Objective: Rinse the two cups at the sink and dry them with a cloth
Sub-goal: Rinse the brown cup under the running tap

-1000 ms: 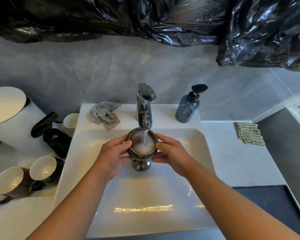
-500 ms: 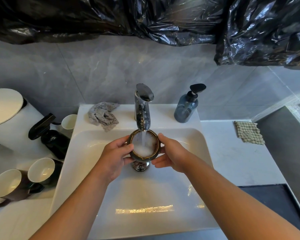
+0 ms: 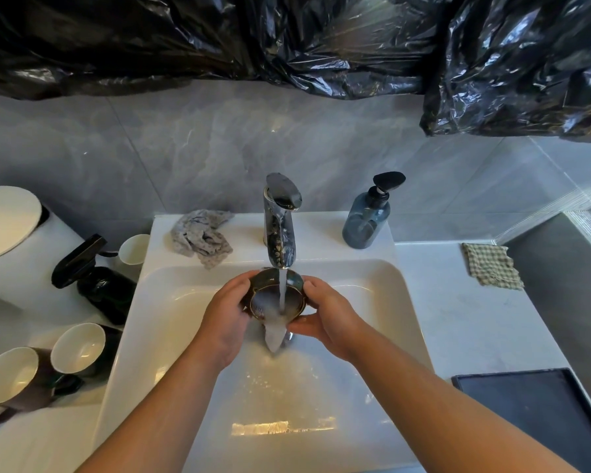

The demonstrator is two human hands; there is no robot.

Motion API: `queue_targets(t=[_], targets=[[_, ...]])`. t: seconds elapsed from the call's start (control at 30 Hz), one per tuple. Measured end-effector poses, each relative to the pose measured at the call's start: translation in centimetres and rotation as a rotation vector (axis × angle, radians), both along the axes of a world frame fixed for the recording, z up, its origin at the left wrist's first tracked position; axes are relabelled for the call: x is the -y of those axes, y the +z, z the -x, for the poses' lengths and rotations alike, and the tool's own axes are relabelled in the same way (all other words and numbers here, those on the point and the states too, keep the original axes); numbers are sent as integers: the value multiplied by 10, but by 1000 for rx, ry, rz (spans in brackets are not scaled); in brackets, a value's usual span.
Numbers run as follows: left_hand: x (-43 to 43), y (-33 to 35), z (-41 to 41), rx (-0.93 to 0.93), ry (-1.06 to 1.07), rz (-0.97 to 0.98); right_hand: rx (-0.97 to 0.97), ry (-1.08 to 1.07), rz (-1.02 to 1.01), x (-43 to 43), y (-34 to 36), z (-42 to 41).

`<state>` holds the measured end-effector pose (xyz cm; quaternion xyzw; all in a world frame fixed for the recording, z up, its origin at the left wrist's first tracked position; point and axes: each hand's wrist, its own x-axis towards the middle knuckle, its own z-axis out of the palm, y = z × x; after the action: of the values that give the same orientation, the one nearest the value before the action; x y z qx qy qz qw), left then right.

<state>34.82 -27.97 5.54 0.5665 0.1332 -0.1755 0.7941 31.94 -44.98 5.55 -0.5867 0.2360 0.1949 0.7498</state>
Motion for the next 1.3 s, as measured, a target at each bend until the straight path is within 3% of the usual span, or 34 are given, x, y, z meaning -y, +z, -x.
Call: queue_targets(t=[0.33, 0.43, 0.67, 1.1, 1.2, 1.3], targets=[[19, -2, 13, 68, -89, -184, 81, -127, -106, -1, -8, 15], [28, 2, 15, 85, -20, -330, 110, -105, -83, -3, -5, 17], [41, 9, 13, 91, 122, -438, 155, -69, 24, -11, 1, 14], [39, 15, 1, 9, 210, -411, 94, -120, -54, -17, 7, 11], [37, 15, 5, 31, 213, -441, 110, -17, 129, -26, 10, 11], [41, 14, 11, 55, 214, -445, 96, -115, 231, -39, 10, 7]])
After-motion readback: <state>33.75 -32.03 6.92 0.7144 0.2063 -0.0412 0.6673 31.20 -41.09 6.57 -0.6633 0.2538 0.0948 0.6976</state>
